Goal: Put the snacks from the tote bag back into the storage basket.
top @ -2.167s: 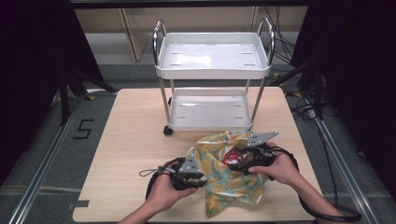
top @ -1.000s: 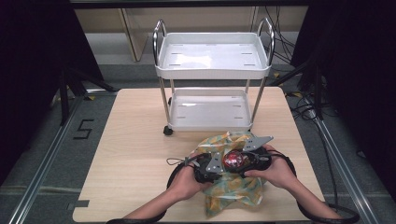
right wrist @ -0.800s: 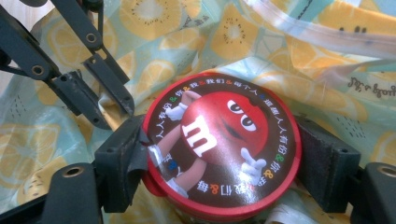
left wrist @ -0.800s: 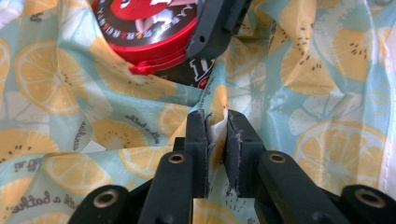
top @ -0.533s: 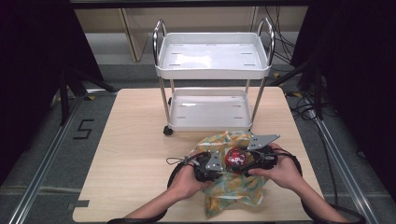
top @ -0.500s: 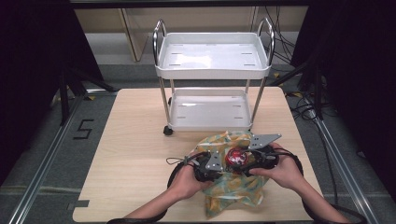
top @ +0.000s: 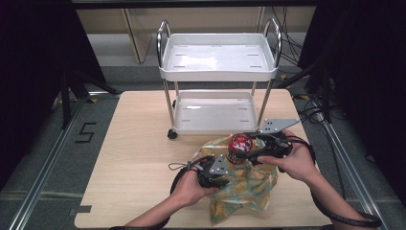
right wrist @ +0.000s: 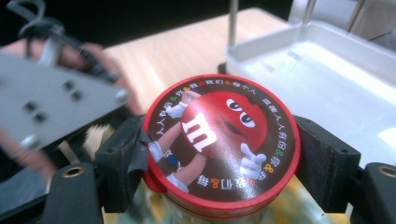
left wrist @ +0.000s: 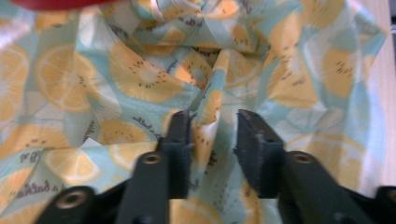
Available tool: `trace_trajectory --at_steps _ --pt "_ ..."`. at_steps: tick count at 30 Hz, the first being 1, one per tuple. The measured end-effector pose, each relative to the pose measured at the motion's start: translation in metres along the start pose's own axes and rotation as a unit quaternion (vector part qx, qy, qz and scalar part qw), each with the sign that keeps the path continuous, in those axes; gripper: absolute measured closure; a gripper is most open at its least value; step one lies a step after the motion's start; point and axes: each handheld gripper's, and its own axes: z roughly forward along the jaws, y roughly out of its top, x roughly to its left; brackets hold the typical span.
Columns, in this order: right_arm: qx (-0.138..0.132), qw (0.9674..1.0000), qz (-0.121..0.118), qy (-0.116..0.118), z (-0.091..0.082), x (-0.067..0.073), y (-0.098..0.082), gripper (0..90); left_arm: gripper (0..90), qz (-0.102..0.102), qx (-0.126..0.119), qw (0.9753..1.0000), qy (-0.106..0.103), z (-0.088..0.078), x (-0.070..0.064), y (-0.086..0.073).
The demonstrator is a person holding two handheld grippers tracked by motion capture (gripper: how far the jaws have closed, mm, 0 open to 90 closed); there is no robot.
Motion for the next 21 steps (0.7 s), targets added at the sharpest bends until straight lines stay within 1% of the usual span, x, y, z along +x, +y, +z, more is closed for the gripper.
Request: trace_trajectory --at_steps 1,2,3,4,5,6,7,8,9,10,11,12,13,14,15,16,17,18,19,20,21 --pt "-0.005 1.0 0.001 -0.007 0.001 -0.003 0.005 26.1 59.6 -0.003 -0.003 1.0 0.001 -0.002 0.0 0.0" --pt "-0.012 0.9999 0.001 -0.009 0.002 -0.004 0.007 26.1 56.7 -0.007 -0.011 0.9999 0.003 -0.005 -0.001 0.001" --pt "-0.018 0.9997 0.007 -0.017 0.004 -0.005 0.01 26.1 53.1 -0.011 -0.018 0.9997 0.009 -0.01 -0.002 0.001" --pt "-0.019 0.9995 0.003 -0.024 0.005 -0.009 0.014 26.1 50.1 -0.021 -0.03 0.9993 0.011 -0.013 -0.003 0.002" --pt "-0.019 0.9994 0.009 -0.028 0.006 -0.009 0.016 26.1 48.5 -0.033 -0.043 0.9984 0.015 -0.017 -0.004 0.002" --pt "-0.026 0.999 0.011 -0.034 0.008 -0.011 0.019 26.1 46.5 -0.031 -0.048 0.9981 0.021 -0.023 -0.004 0.003" --pt "-0.024 0.9988 0.015 -0.039 0.009 -0.013 0.021 26.1 44.8 -0.041 -0.063 0.9968 0.025 -0.029 -0.006 0.003" --pt "-0.032 0.9985 0.015 -0.043 0.013 -0.016 0.024 26.1 43.8 -0.041 -0.067 0.9965 0.028 -0.034 -0.005 0.003" --pt "-0.031 0.9982 0.018 -0.047 0.014 -0.018 0.026 26.1 42.9 -0.036 -0.068 0.9965 0.032 -0.04 -0.005 0.002" --pt "-0.03 0.9984 0.015 -0.046 0.016 -0.021 0.028 26.1 42.8 -0.046 -0.077 0.9954 0.033 -0.045 -0.005 0.001" --pt "-0.036 0.9978 0.018 -0.054 0.018 -0.023 0.03 26.1 42.3 -0.05 -0.083 0.9947 0.037 -0.05 -0.005 0.0" --pt "-0.036 0.9976 0.019 -0.057 0.019 -0.025 0.032 26.1 41.8 -0.054 -0.088 0.9938 0.041 -0.056 -0.005 -0.002" --pt "-0.035 0.9974 0.019 -0.06 0.021 -0.028 0.034 26.1 41.3 -0.053 -0.087 0.9937 0.047 -0.061 -0.003 -0.004" --pt "-0.039 0.9966 0.015 -0.071 0.023 -0.031 0.036 26.1 41.1 -0.06 -0.093 0.9926 0.05 -0.065 -0.003 -0.007" --pt "-0.034 0.9968 0.017 -0.07 0.024 -0.033 0.037 26.1 41.0 -0.057 -0.089 0.9932 0.05 -0.069 -0.002 -0.009" --pt "-0.044 0.9956 0.019 -0.08 0.027 -0.034 0.038 26.1 40.9 -0.069 -0.098 0.9911 0.057 -0.072 -0.001 -0.012" --pt "-0.041 0.9954 0.02 -0.084 0.03 -0.036 0.039 26.1 40.8 -0.075 -0.103 0.9899 0.06 -0.074 -0.001 -0.014" --pt "-0.041 0.9951 0.023 -0.087 0.032 -0.037 0.04 26.1 40.8 -0.073 -0.098 0.9904 0.064 -0.078 0.002 -0.018" --pt "-0.034 0.9952 0.024 -0.089 0.034 -0.039 0.041 26.1 40.8 -0.079 -0.1 0.9894 0.069 -0.082 0.004 -0.022" --pt "-0.031 0.9948 0.028 -0.093 0.037 -0.041 0.042 26.1 40.8 -0.09 -0.106 0.9878 0.07 -0.083 0.004 -0.024" --pt "-0.033 0.9943 0.025 -0.099 0.039 -0.043 0.042 26.1 40.9 -0.096 -0.11 0.9867 0.072 -0.086 0.005 -0.028"
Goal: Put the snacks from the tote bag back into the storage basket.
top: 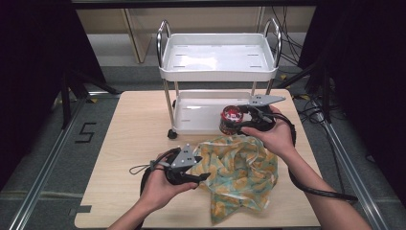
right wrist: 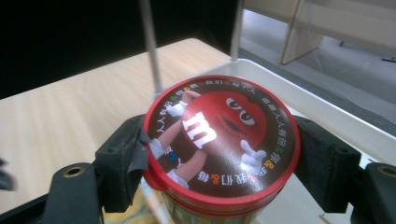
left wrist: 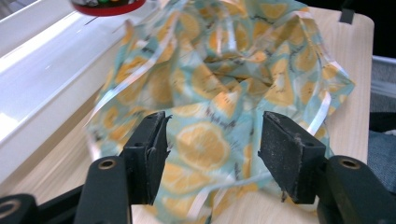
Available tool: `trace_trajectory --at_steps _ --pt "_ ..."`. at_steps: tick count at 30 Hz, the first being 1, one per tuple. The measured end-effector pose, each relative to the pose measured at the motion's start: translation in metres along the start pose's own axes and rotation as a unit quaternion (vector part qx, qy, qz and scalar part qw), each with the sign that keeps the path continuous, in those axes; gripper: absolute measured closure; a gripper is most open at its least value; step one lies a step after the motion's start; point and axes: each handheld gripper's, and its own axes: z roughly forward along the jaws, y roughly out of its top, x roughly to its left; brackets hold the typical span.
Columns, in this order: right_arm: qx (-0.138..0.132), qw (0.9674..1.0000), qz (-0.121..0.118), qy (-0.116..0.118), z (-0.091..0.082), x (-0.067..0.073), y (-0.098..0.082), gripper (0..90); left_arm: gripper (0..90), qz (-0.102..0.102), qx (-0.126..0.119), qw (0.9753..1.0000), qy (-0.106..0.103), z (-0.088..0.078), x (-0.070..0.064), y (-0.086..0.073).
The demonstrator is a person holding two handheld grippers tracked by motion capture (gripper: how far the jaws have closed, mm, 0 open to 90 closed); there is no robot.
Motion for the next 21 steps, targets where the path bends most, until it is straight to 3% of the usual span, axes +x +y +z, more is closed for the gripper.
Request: trace_trajectory --at_steps 1,4,5,6,7,8,10,14,15,19,21 --pt "-0.003 0.9999 0.007 -0.01 0.004 0.001 -0.001 26.1 40.9 -0.008 -0.002 1.0 -0.001 -0.003 0.003 -0.002" --pt "-0.005 0.9996 -0.01 -0.024 0.016 -0.006 -0.001 26.1 41.0 -0.018 -0.01 0.9997 0.013 -0.011 0.008 -0.008" --pt "0.008 0.9997 0.008 -0.02 0.019 -0.006 -0.001 26.1 41.0 -0.026 -0.014 0.9994 0.018 -0.014 0.009 -0.011" --pt "0.009 0.9996 0.009 -0.025 0.022 -0.006 -0.002 26.1 41.0 -0.025 -0.013 0.9994 0.021 -0.017 0.011 -0.012" --pt "-0.001 0.9994 -0.006 -0.034 0.025 -0.009 -0.002 26.1 41.0 -0.034 -0.021 0.999 0.022 -0.019 0.012 -0.015" --pt "-0.001 0.9994 0.009 -0.032 0.029 -0.007 -0.002 26.1 41.1 -0.038 -0.025 0.9987 0.024 -0.021 0.014 -0.018" --pt "0.004 0.9993 0.016 -0.034 0.035 -0.008 -0.002 26.1 41.2 -0.045 -0.025 0.9981 0.034 -0.025 0.016 -0.023" --pt "0.01 0.9988 0.007 -0.048 0.047 -0.013 -0.005 26.1 42.0 -0.055 -0.029 0.9971 0.045 -0.029 0.022 -0.032" --pt "0.006 0.9983 0.027 -0.051 0.052 -0.012 -0.006 26.0 42.0 -0.054 -0.03 0.9971 0.045 -0.03 0.023 -0.033" --pt "0.011 0.9974 0.034 -0.063 0.062 -0.015 -0.005 26.1 42.0 -0.043 -0.037 0.997 0.053 -0.031 0.026 -0.033" --pt "0.011 0.9975 0.021 -0.067 0.067 -0.02 -0.005 26.0 41.8 -0.043 -0.04 0.9968 0.054 -0.03 0.026 -0.032"
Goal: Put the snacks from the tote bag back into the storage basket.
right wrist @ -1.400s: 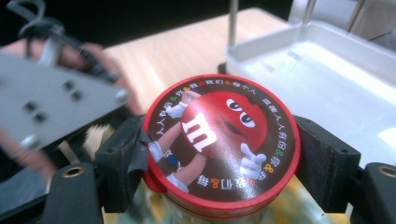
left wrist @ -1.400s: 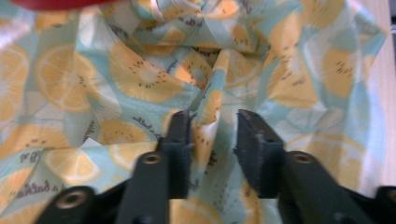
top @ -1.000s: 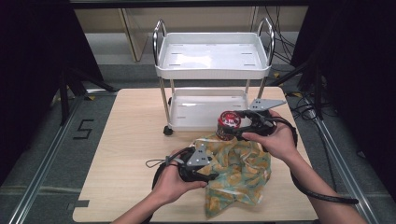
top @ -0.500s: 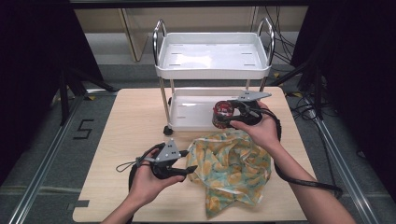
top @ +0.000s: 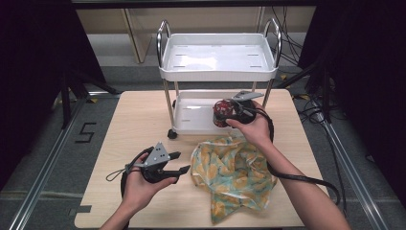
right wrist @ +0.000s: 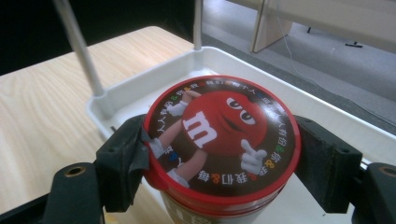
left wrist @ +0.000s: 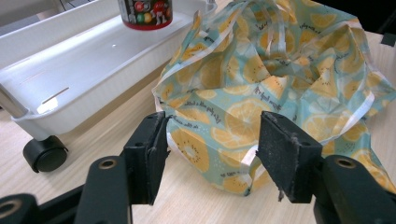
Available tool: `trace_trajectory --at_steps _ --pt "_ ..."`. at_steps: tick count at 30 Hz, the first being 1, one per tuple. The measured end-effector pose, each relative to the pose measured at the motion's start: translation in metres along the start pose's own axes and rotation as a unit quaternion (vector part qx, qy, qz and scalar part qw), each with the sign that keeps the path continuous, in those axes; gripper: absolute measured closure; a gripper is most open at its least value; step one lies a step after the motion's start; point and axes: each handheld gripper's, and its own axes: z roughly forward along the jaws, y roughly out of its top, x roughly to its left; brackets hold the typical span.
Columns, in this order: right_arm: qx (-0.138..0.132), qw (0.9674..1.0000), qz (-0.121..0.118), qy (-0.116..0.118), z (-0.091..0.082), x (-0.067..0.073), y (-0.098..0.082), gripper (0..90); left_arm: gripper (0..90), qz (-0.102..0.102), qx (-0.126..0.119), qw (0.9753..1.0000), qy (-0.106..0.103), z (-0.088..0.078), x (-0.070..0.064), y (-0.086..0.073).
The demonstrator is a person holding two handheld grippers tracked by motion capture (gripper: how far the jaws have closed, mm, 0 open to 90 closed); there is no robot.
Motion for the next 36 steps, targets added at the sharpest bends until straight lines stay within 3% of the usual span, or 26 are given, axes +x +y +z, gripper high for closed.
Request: trace_trajectory --at_steps 2,3,4,10,11,13,20,23,24,25,27,34,35,36 --pt "0.009 0.9999 0.005 -0.003 0.005 -0.002 -0.001 26.0 41.7 -0.001 -0.004 1.0 -0.002 0.001 0.0 0.0" --pt "0.013 0.9999 0.007 -0.004 0.008 -0.005 -0.002 26.0 41.7 -0.015 -0.004 0.9999 0.001 0.002 -0.001 -0.001" --pt "0.012 0.9999 0.0 -0.003 0.011 -0.008 -0.002 26.0 41.7 -0.015 -0.004 0.9999 0.003 0.002 -0.001 -0.001" --pt "0.021 0.9995 0.018 -0.011 0.024 -0.013 -0.007 26.0 42.1 -0.01 -0.007 0.9999 -0.003 0.003 0.001 -0.002" --pt "0.021 0.9995 0.013 -0.022 0.026 -0.014 -0.008 26.0 42.1 -0.022 -0.006 0.9997 0.0 0.003 0.001 -0.003" --pt "0.035 0.9991 0.018 -0.018 0.027 -0.014 -0.01 26.0 42.2 -0.011 -0.006 0.9999 -0.001 0.003 0.003 -0.003" --pt "0.045 0.9986 0.019 -0.02 0.036 -0.014 -0.019 26.0 42.0 -0.023 -0.003 0.9997 0.0 0.005 0.001 -0.005" --pt "0.054 0.9983 0.01 -0.022 0.037 -0.015 -0.022 25.9 41.9 -0.014 -0.003 0.9999 -0.005 0.007 0.003 -0.006" --pt "0.047 0.9985 0.019 -0.021 0.039 -0.013 -0.023 25.9 41.9 -0.032 -0.006 0.9995 -0.001 0.008 0.0 -0.007" --pt "0.058 0.9979 0.018 -0.019 0.037 -0.013 -0.023 25.9 41.8 -0.024 0.0 0.9997 -0.003 0.008 0.002 -0.007" --pt "0.056 0.9982 -0.002 -0.024 0.039 -0.016 -0.024 25.9 41.7 -0.028 0.002 0.9996 -0.005 0.008 0.002 -0.007" --pt "0.068 0.9976 0.01 -0.009 0.034 -0.015 -0.023 24.1 40.9 -0.036 0.002 0.9993 -0.003 0.008 0.004 -0.009" --pt "0.065 0.9978 0.006 -0.015 0.033 -0.014 -0.022 22.9 40.7 -0.037 0.001 0.9993 -0.003 0.008 0.004 -0.01" --pt "0.064 0.9977 0.018 -0.01 0.029 -0.012 -0.021 21.4 40.2 -0.033 0.001 0.9995 -0.002 0.008 0.005 -0.01"
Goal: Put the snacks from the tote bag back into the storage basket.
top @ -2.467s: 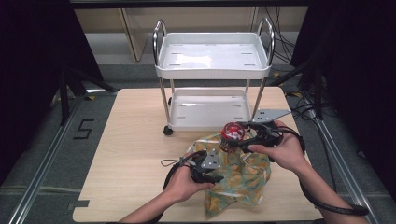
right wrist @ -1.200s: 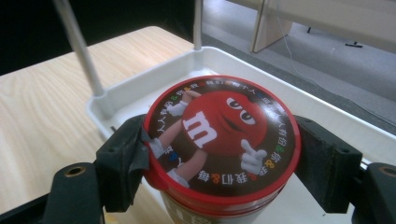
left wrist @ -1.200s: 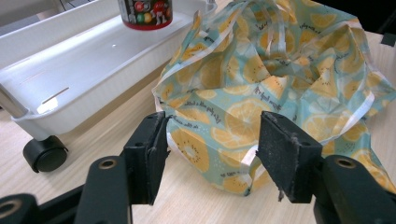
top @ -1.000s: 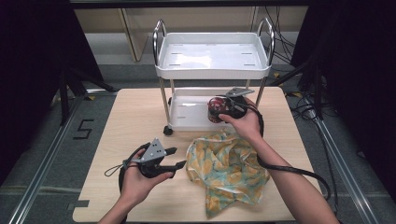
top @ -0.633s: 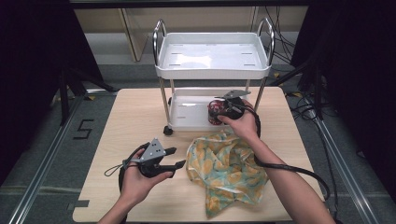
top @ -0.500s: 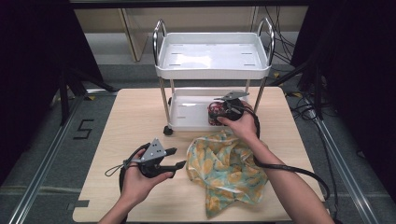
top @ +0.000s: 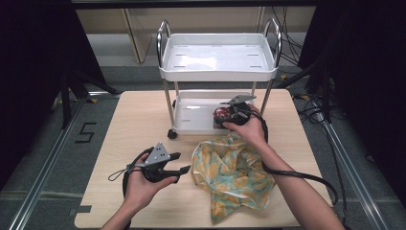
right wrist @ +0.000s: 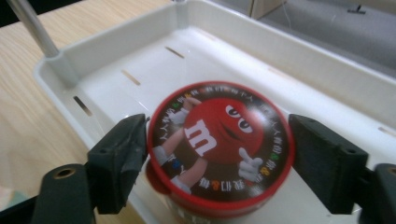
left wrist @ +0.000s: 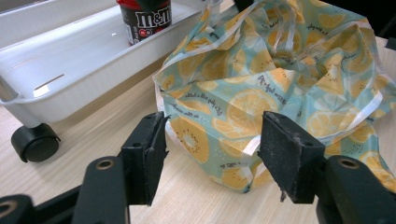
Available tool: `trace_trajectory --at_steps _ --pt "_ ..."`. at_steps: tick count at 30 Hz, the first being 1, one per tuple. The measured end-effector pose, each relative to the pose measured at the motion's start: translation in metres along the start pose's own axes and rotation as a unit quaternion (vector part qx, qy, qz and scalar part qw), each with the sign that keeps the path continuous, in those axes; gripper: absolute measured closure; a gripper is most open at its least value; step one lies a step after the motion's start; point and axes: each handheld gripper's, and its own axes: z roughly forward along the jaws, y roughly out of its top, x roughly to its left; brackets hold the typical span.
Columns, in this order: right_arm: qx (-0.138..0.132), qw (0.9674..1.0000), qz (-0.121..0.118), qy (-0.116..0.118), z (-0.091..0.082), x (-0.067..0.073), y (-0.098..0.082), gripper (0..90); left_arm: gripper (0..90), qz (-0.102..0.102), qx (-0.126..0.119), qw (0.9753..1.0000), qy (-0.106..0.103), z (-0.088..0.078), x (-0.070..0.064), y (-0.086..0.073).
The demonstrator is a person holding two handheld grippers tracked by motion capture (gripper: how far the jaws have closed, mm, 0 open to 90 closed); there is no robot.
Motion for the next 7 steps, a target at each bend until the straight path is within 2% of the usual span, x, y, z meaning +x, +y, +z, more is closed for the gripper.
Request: trace_trajectory --at_steps 1,2,3,5,6,7 --pt "-0.015 0.9999 0.005 0.007 -0.002 0.001 0.0 20.2 39.8 0.003 -0.003 1.0 -0.002 0.0 0.001 -0.001" --pt "-0.018 0.9998 -0.005 0.003 -0.007 -0.001 0.001 19.0 39.3 -0.01 0.001 0.9999 0.001 -0.001 0.001 -0.002" --pt "-0.025 0.9996 -0.004 0.015 -0.013 0.001 0.002 18.5 38.9 -0.012 -0.001 0.9999 -0.004 -0.001 0.001 -0.002" --pt "-0.024 0.9996 -0.011 0.01 -0.03 0.005 0.002 18.0 38.4 -0.017 -0.008 0.9998 -0.002 -0.004 0.003 -0.004" --pt "-0.032 0.9994 -0.01 0.007 -0.037 0.007 0.001 18.0 38.4 -0.02 -0.009 0.9998 0.001 -0.005 0.003 -0.005" --pt "-0.034 0.9989 -0.012 0.029 -0.047 0.008 -0.002 18.6 38.3 -0.022 -0.011 0.9997 0.004 -0.006 0.005 -0.006"
